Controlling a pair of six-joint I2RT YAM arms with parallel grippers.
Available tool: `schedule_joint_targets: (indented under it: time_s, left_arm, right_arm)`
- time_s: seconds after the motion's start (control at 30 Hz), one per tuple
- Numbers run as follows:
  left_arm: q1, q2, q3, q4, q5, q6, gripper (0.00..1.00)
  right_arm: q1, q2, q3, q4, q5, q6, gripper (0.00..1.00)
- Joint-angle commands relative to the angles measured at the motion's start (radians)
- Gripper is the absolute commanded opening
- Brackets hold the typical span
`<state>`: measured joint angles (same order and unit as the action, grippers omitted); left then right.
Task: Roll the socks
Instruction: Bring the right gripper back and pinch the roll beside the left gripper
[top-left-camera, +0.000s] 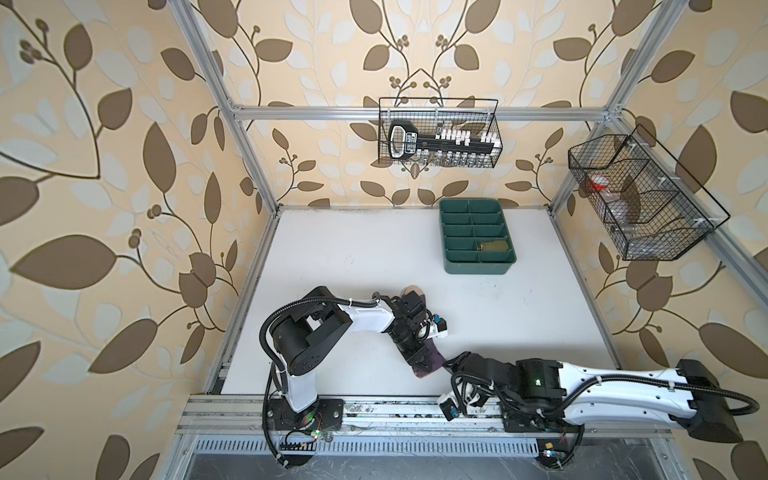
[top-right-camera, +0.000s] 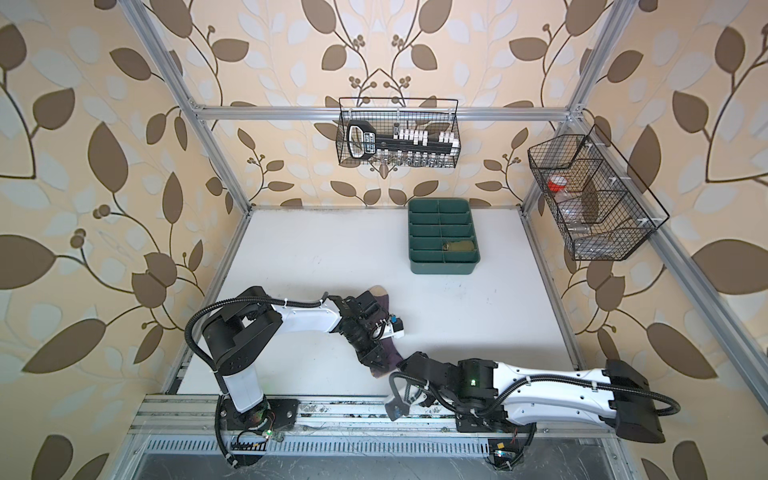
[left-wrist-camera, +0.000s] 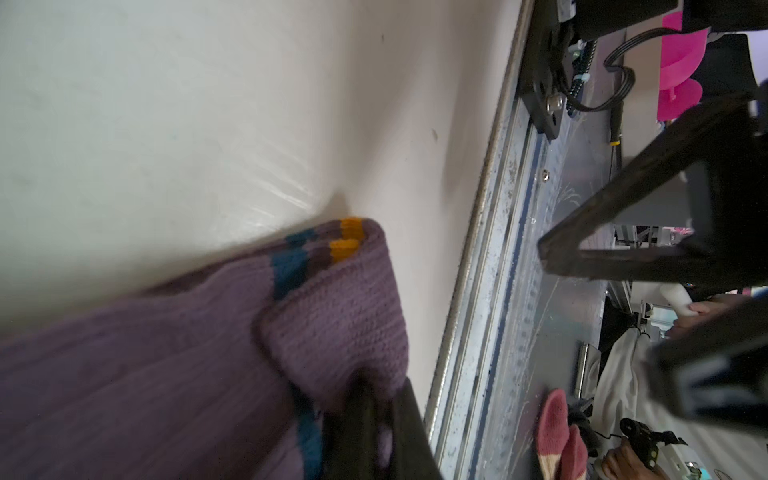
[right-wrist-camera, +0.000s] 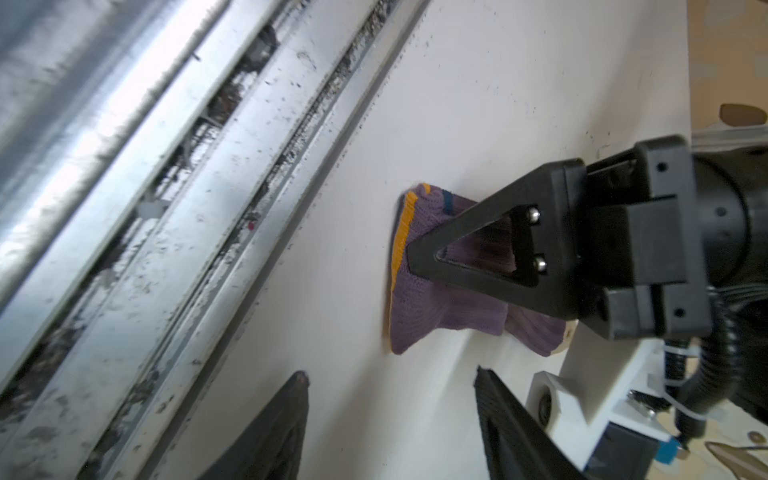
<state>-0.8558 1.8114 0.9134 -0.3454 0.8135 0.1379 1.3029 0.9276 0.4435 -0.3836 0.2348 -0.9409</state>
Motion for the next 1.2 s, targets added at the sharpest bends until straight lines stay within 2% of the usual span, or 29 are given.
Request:
schedule_joint_targets:
  time_s: [0.0,0.2,0.37,0.47,0.53,0.73,0.8,0.87,0.9,0.97,1.03,1.1,1.17]
  left_arm:
    - [0.000,-0.001,-0.037,0.011,-0.018,-0.012,0.00]
    - [0.000,-0.013,-0.045,0.017,-0.028,-0.014,0.00]
    - [0.000,-0.012,-0.045,0.023,-0.028,-0.015,0.00]
    - [0.000,-0.008,-0.041,0.022,-0.028,-0.013,0.00]
    - [0.000,-0.008,-0.040,0.022,-0.027,-0.012,0.00]
    - [0.000,-0.026,-0.042,0.025,-0.031,-0.012,0.00]
    - [0.000,-0.039,-0.044,0.028,-0.033,-0.011,0.00]
    - [-0.001,-0.058,-0.049,0.031,-0.039,-0.009,0.01]
    - [0.000,-0.072,-0.051,0.032,-0.042,-0.008,0.05]
    - [0.000,-0.103,-0.051,0.029,-0.059,-0.001,0.20]
    - [0.000,-0.154,-0.054,0.028,-0.110,0.007,0.42]
    - [0.000,-0.219,-0.058,0.027,-0.182,0.021,0.60]
    - [0.000,-0.294,-0.062,0.020,-0.265,0.050,0.69]
  right_arm:
    - [-0.058,0.080,-0.015,0.168,-0.040,0.023,0.63]
    - [-0.143,0.194,-0.039,0.266,-0.123,0.001,0.63]
    - [-0.150,0.304,-0.025,0.311,-0.140,0.005,0.63]
    - [-0.151,0.363,-0.012,0.332,-0.147,0.019,0.60]
    - [-0.151,0.392,0.003,0.315,-0.145,0.029,0.50]
    - [-0.141,0.428,0.021,0.263,-0.145,0.052,0.07]
    - [-0.136,0.434,0.023,0.256,-0.144,0.057,0.00]
    - [-0.132,0.435,0.024,0.245,-0.148,0.064,0.00]
    - [-0.130,0.436,0.026,0.238,-0.150,0.066,0.00]
    - [-0.129,0.432,0.034,0.204,-0.178,0.075,0.00]
    - [-0.135,0.425,0.043,0.168,-0.204,0.086,0.00]
    - [-0.148,0.420,0.056,0.128,-0.236,0.094,0.00]
    - [-0.157,0.414,0.069,0.093,-0.267,0.094,0.00]
